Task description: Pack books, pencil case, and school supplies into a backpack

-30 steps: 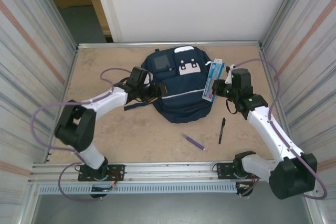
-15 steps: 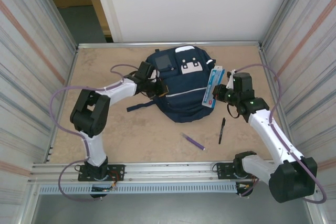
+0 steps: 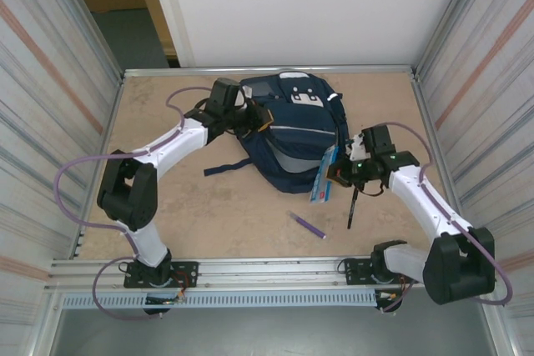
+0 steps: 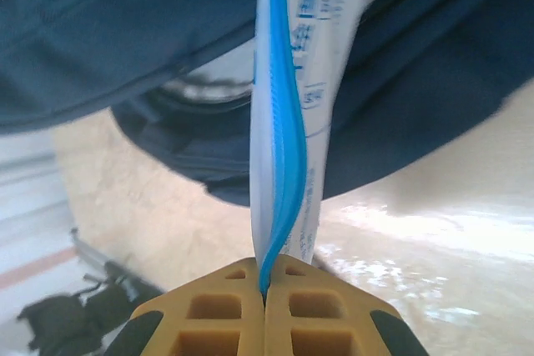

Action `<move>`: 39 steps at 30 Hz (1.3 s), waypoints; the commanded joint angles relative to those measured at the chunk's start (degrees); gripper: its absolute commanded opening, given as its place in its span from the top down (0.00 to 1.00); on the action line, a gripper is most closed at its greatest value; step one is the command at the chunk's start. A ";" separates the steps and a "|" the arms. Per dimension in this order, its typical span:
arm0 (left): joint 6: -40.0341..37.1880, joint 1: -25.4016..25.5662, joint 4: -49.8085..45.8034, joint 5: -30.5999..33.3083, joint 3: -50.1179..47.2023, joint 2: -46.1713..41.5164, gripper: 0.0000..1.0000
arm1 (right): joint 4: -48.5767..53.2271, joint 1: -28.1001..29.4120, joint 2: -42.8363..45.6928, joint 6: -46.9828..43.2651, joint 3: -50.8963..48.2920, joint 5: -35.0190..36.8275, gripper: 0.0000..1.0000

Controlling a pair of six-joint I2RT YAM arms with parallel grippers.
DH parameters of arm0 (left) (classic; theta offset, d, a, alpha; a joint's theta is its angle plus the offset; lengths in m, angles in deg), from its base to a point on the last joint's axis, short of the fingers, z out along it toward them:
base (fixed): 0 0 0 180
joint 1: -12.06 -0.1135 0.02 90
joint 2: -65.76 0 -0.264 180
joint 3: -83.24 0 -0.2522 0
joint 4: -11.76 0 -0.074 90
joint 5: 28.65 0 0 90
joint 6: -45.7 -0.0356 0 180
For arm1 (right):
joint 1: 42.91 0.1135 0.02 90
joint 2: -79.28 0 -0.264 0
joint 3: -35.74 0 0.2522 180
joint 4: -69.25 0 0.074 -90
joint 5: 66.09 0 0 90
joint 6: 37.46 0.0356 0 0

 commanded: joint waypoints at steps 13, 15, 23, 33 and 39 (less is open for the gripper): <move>2.36 0.48 8.35 1.13 -7.88 -7.80 1.00 | -1.78 -8.48 5.31 17.69 -0.77 13.86 1.00; 3.31 0.60 8.96 0.82 -8.29 -8.03 1.00 | -1.48 -10.43 7.33 18.49 -3.52 12.32 1.00; 3.93 2.00 8.09 -2.56 -7.41 -9.40 1.00 | -23.50 -4.65 2.84 25.29 -8.72 -5.27 1.00; -1.00 4.28 -0.13 -6.18 -10.00 -14.09 0.87 | -34.28 -3.74 4.88 22.20 -3.57 -0.35 1.00; -23.08 5.87 -6.99 -3.75 -8.83 -17.12 0.47 | -39.49 -3.29 4.44 22.86 -4.12 1.09 1.00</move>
